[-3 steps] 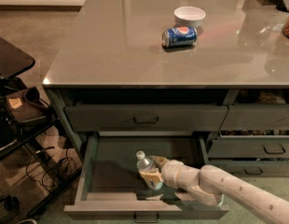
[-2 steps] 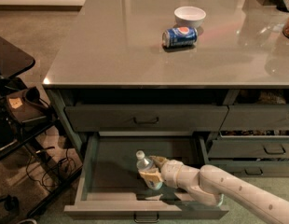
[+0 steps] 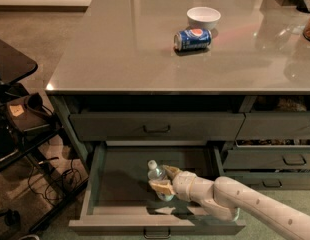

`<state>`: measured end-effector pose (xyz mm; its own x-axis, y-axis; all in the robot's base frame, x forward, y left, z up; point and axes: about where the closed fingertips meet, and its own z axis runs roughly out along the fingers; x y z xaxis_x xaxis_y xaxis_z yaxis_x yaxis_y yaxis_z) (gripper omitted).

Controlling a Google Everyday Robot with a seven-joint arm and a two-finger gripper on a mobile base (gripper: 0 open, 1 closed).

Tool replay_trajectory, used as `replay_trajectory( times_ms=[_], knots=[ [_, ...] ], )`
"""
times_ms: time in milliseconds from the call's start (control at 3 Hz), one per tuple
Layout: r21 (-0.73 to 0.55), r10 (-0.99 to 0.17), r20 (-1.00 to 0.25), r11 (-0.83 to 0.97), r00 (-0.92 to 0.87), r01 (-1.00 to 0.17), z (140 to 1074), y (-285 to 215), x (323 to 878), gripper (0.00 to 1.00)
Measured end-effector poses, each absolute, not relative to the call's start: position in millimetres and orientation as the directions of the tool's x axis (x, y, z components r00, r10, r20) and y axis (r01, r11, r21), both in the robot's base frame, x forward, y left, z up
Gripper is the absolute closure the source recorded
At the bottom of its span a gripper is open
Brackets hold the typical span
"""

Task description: Place blue plastic bottle into middle drawer

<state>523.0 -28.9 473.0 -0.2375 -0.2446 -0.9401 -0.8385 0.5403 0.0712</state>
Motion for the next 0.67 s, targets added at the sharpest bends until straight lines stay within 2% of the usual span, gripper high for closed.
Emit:
replay_trajectory(
  times_ms=[333, 667],
  knots=[
    [0.071, -0.245, -0.94, 0.54, -0.237, -0.839, 473.0, -28.8, 523.0, 0.0],
    [0.071, -0.245, -0.94, 0.54, -0.237, -0.839, 473.0, -28.8, 523.0, 0.0]
  ],
)
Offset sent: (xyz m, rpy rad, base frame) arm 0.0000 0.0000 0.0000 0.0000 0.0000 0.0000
